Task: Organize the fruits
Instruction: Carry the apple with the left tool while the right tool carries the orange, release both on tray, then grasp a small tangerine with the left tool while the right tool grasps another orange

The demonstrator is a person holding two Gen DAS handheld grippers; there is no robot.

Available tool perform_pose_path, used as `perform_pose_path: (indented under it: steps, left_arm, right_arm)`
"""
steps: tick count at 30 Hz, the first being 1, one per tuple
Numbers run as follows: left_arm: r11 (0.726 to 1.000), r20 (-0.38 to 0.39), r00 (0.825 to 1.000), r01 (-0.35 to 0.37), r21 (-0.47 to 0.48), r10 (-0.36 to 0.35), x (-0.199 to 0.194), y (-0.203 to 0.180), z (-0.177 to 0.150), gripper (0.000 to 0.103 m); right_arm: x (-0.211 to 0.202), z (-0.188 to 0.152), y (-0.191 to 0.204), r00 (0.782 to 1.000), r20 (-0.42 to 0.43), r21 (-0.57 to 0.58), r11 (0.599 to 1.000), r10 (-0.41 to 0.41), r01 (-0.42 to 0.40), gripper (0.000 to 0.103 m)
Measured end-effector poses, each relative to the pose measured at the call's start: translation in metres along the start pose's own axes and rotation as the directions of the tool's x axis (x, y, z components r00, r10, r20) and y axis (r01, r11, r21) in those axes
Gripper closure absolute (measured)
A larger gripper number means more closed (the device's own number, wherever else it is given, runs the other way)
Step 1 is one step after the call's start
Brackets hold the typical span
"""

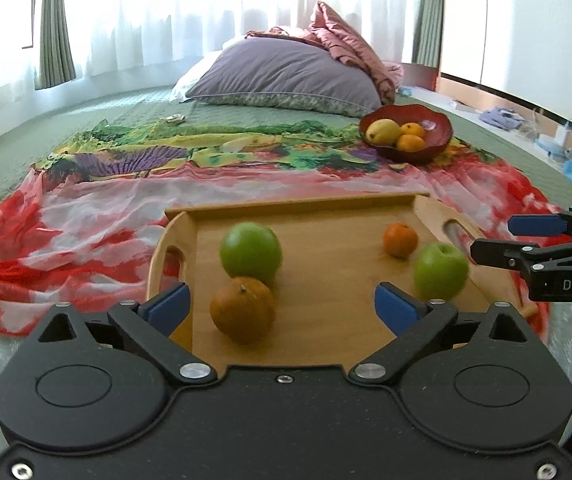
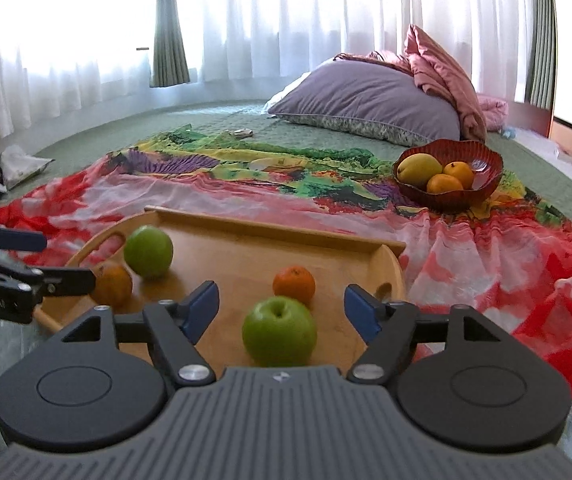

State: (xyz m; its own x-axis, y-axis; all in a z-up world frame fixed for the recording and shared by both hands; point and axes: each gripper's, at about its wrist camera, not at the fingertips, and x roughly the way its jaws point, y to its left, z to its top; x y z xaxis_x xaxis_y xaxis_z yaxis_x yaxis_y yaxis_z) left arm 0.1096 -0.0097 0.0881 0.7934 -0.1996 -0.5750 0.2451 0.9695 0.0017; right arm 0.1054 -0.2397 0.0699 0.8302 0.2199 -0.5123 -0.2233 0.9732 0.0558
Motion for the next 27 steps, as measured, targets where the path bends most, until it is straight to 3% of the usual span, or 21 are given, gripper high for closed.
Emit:
perform_pose_path:
  steps: [24,26,27]
  left_arm:
    - [0.992,-0.023,0.999,0.042,0.123,-0.04,-0.023,-0.04,-0.08,0.001]
    - [0.991,-0.022,0.999,0.045,0.129,-0.043,-0.024,-0.041,-0.083,0.006]
    - [0.99,-0.023,0.999,0.052,0.129,-0.049,-0.025,-0.042,-0.085,0.014]
  right_arm:
    - [-0.034,-0.084,0.014,0.999,-0.017,-0.145,0.989,-0.042,0.039,0.012]
    - [-0.035,-0.089,0.018,0.999,-0.011,-0.166,0.985,-0.051,0.049,0.012]
    - [-0.035,-0.091,0.02,0.998,-0.008,-0.178,0.983,-0.055,0.052,0.012]
